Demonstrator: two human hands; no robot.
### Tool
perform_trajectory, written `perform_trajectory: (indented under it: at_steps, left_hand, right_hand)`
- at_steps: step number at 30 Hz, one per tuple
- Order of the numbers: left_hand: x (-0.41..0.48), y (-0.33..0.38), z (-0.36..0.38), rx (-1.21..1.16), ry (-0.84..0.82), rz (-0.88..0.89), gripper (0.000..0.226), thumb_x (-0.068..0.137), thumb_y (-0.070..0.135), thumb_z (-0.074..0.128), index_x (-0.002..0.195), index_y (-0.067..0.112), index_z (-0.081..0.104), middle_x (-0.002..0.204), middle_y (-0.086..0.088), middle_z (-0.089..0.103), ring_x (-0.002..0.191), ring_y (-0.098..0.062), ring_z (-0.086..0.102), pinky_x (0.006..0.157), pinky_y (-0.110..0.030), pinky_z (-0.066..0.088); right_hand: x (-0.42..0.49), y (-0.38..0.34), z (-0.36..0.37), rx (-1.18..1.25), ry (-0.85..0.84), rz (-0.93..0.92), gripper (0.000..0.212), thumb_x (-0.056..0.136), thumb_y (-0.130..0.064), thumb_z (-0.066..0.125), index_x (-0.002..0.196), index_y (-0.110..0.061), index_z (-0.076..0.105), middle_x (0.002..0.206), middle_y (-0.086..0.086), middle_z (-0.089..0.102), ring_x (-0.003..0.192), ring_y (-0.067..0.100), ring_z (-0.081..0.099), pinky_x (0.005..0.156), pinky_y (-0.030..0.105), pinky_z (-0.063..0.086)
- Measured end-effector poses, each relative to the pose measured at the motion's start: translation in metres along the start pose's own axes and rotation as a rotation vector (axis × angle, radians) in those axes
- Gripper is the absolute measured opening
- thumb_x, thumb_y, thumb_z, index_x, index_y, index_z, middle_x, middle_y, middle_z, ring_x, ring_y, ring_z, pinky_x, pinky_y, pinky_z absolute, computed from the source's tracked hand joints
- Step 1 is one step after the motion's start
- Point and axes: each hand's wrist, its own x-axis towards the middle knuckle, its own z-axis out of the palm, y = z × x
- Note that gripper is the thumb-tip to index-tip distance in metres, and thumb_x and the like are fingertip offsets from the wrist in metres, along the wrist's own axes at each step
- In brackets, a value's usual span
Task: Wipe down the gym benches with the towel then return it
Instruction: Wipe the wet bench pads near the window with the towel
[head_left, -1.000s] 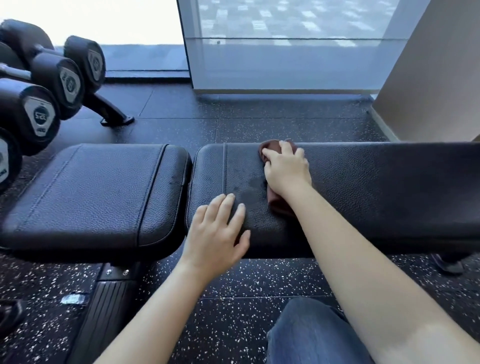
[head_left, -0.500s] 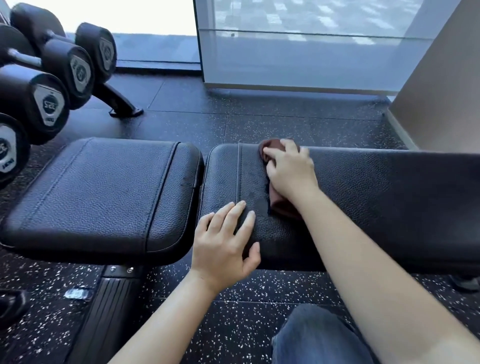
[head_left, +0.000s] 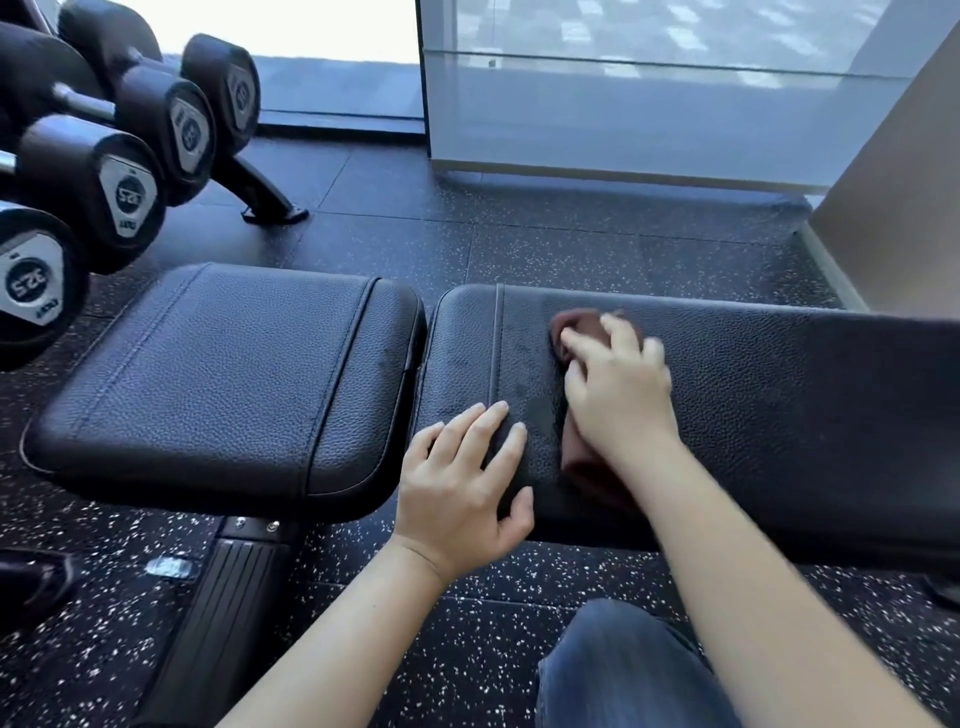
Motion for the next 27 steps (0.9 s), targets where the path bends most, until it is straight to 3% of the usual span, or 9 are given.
perform_trajectory:
  at_steps: [5, 9, 14, 21, 24, 27]
  left_hand:
    - [0.000, 0.000, -0.001, -0.016, -0.025, -0.006, 0.046, 0.073, 0.039, 0.048, 0.104, 0.014, 0.072, 0.117, -0.009, 0.064, 0.106, -0.026, 0.062, 0.085, -0.040, 0.048]
    - [0.000, 0.001, -0.005, -0.028, -0.047, -0.010, 0.046, 0.074, 0.038, 0.047, 0.103, 0.012, 0.071, 0.116, -0.010, 0.065, 0.105, -0.027, 0.062, 0.084, -0.040, 0.049]
    - [-0.003, 0.000, -0.016, -0.102, -0.103, -0.020, 0.046, 0.080, 0.033, 0.044, 0.107, 0.004, 0.068, 0.120, -0.015, 0.062, 0.111, -0.032, 0.058, 0.089, -0.046, 0.046]
    - [-0.010, -0.062, -0.047, 0.088, -0.128, -0.027, 0.046, 0.081, 0.029, 0.043, 0.107, -0.001, 0.066, 0.115, -0.021, 0.061, 0.110, -0.037, 0.057, 0.091, -0.052, 0.045]
    - [-0.009, -0.079, -0.050, 0.127, -0.200, -0.020, 0.049, 0.080, 0.031, 0.042, 0.109, -0.001, 0.065, 0.117, -0.021, 0.061, 0.111, -0.037, 0.057, 0.091, -0.052, 0.045]
    - [-0.009, -0.079, -0.046, 0.136, -0.209, -0.018, 0.050, 0.080, 0.033, 0.042, 0.111, 0.000, 0.064, 0.118, -0.020, 0.060, 0.111, -0.035, 0.057, 0.091, -0.049, 0.045]
  right_hand:
    - [0.083, 0.001, 0.006, -0.039, -0.185, 0.132, 0.038, 0.094, -0.021, 0.037, 0.130, -0.026, 0.048, 0.143, 0.012, 0.031, 0.123, 0.039, 0.030, 0.105, 0.046, 0.025]
    - [0.023, -0.008, 0.002, -0.022, -0.081, 0.042, 0.037, 0.092, -0.024, 0.043, 0.129, -0.028, 0.050, 0.145, 0.010, 0.031, 0.117, 0.038, 0.035, 0.097, 0.045, 0.033]
    - [-0.071, -0.038, -0.003, -0.022, 0.056, 0.003, 0.035, 0.081, -0.018, 0.062, 0.116, -0.024, 0.063, 0.133, 0.016, 0.049, 0.094, 0.041, 0.050, 0.074, 0.045, 0.046]
    - [0.045, -0.057, 0.013, -0.004, -0.154, 0.094, 0.038, 0.095, -0.020, 0.035, 0.131, -0.025, 0.047, 0.143, 0.014, 0.030, 0.119, 0.039, 0.032, 0.102, 0.045, 0.028]
    - [0.044, -0.063, 0.015, -0.022, -0.135, 0.125, 0.037, 0.095, -0.019, 0.033, 0.129, -0.023, 0.048, 0.143, 0.013, 0.030, 0.118, 0.038, 0.033, 0.101, 0.044, 0.029]
    - [-0.012, -0.063, 0.014, -0.022, -0.022, 0.054, 0.036, 0.091, -0.021, 0.044, 0.126, -0.027, 0.051, 0.143, 0.012, 0.031, 0.110, 0.038, 0.039, 0.092, 0.044, 0.036]
